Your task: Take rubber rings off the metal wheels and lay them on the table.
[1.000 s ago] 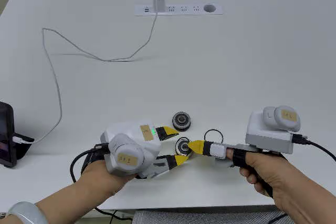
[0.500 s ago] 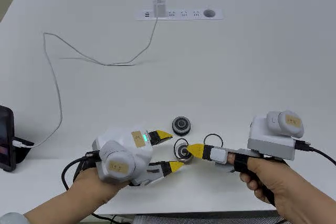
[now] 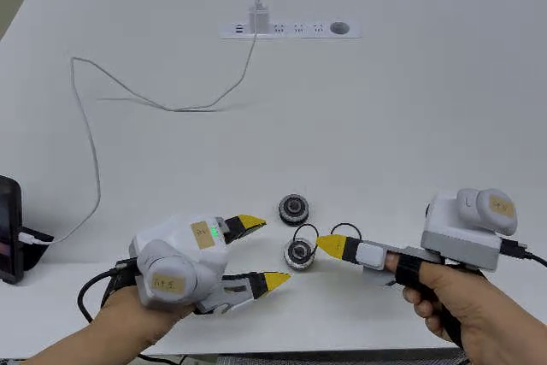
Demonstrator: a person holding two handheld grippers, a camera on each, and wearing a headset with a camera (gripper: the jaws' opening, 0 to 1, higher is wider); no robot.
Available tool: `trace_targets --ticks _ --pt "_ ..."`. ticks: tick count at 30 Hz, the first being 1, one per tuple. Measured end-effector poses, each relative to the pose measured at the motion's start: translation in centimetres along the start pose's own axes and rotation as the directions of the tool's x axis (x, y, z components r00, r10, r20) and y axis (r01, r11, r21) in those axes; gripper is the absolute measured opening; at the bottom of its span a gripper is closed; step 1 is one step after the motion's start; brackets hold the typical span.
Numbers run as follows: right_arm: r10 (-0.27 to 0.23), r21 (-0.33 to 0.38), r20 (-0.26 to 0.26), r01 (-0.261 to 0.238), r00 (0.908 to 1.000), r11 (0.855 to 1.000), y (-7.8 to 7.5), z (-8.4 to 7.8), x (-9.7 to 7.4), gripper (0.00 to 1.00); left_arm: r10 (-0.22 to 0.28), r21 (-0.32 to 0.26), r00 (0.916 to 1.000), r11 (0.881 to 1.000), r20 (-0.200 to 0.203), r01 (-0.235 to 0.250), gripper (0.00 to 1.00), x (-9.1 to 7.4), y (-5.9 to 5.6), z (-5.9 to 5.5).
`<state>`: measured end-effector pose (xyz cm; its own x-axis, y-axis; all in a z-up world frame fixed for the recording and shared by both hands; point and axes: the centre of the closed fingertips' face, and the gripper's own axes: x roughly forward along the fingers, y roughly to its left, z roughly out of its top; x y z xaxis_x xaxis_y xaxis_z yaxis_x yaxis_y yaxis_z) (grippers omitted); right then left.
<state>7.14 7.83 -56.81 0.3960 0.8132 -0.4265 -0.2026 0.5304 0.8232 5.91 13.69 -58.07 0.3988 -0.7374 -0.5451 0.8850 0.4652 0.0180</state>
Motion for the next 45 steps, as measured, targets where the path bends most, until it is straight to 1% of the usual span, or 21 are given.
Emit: trace_targets --ticks 2,5,13,18,22,25,29,32,34,36,38,42,45 --pt "-0.013 0.006 0.014 0.013 0.9998 1.000 -0.6 0.4 -0.4 0.02 0.011 -0.007 0.9999 1.000 0.005 -0.011 0.49 -0.3 0.2 -0.1" --pt "-0.027 0.016 0.031 0.027 0.9991 1.000 -1.2 0.8 -0.9 0.02 0.023 -0.015 0.9997 1.000 0.000 -0.023 0.50 -0.5 0.4 -0.4" --pt "-0.085 0.027 0.058 0.084 0.9947 0.996 -3.4 1.4 -1.9 0.02 0.052 -0.036 0.9987 0.998 0.003 -0.052 0.57 -1.0 0.7 -0.9" --pt "-0.120 0.032 0.058 0.119 0.9910 0.992 -4.4 1.3 -2.1 0.02 0.058 -0.048 0.9982 0.997 0.017 -0.057 0.58 -1.2 0.7 -0.7" --pt "-0.147 0.028 0.057 0.145 0.9875 0.989 -4.7 1.1 -2.1 0.02 0.064 -0.055 0.9978 0.997 0.019 -0.063 0.57 -1.2 0.9 -0.6" --pt "-0.165 0.014 0.050 0.164 0.9850 0.986 -4.9 1.0 -2.0 0.02 0.064 -0.056 0.9978 0.996 0.017 -0.063 0.56 -1.2 0.9 -0.7" --pt "-0.192 -0.029 0.048 0.193 0.9803 0.981 -5.0 1.1 -1.9 0.02 0.065 -0.058 0.9978 0.996 0.017 -0.064 0.56 -1.2 0.9 -0.7" --pt "-0.212 -0.069 0.042 0.215 0.9763 0.974 -5.1 1.2 -1.9 0.02 0.063 -0.059 0.9979 0.996 0.014 -0.062 0.55 -1.2 0.8 -0.7" --pt "-0.234 -0.109 0.032 0.237 0.9716 0.965 -5.4 1.2 -2.0 0.03 0.062 -0.060 0.9980 0.996 0.014 -0.061 0.55 -1.2 0.8 -0.7" --pt "-0.244 -0.135 0.022 0.244 0.9696 0.960 -5.4 1.1 -2.0 0.05 0.062 -0.057 0.9980 0.997 0.010 -0.061 0.55 -1.2 0.8 -0.7" --pt "-0.254 -0.150 0.017 0.254 0.9670 0.956 -5.6 1.1 -2.0 0.06 0.060 -0.063 0.9982 0.996 0.010 -0.059 0.55 -1.1 0.8 -0.8" --pt "-0.262 -0.172 0.019 0.261 0.9649 0.950 -5.9 1.3 -2.1 0.08 0.061 -0.063 0.9980 0.996 0.013 -0.060 0.55 -1.1 0.8 -0.7" --pt "-0.280 -0.187 0.024 0.279 0.9597 0.942 -6.3 1.4 -2.3 0.11 0.061 -0.064 0.9981 0.996 0.009 -0.060 0.54 -1.1 0.8 -0.7"
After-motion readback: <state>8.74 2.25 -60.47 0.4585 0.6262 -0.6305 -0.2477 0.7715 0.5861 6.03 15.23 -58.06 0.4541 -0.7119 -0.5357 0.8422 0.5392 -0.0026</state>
